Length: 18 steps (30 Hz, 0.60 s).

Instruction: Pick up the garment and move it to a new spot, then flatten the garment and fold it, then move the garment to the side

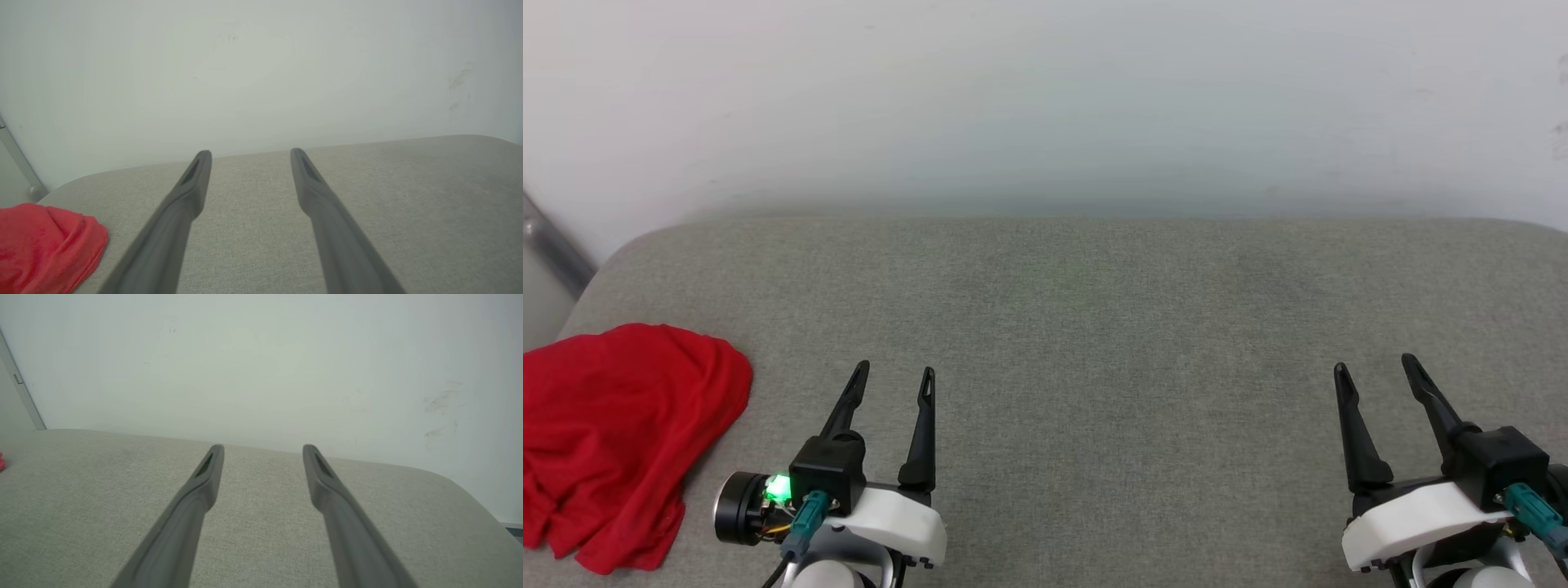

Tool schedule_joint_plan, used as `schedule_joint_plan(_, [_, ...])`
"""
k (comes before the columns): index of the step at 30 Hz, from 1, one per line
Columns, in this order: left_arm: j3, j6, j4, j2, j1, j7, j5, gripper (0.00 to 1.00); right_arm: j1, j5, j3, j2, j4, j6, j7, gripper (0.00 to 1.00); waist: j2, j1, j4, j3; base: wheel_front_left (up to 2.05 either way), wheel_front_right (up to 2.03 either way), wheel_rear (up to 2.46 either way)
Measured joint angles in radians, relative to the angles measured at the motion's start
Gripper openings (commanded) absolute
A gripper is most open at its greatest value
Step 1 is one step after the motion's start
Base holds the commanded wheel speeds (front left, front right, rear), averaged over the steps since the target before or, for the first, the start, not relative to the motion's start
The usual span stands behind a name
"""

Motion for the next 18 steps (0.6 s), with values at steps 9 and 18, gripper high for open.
schedule_joint_plan(9, [0.014, -0.004, 0.006, -0.011, -0.003, -0.001, -0.021, 1.00, 0.007, 0.019, -0.019, 0.007, -0.006, 0.000, 0.003, 1.00, 0.0000, -0.0001, 0.041, 0.001, 0.00, 0.00, 0.00])
schedule_joint_plan(18, [0.040, 0.005, 0.007, -0.019, -0.015, -0.001, -0.045, 1.00, 0.011, 0.007, 0.003, 0.010, -0.035, 0.000, 0.019, 1.00, 0.0000, -0.0001, 0.149, 0.008, 0.00, 0.00, 0.00])
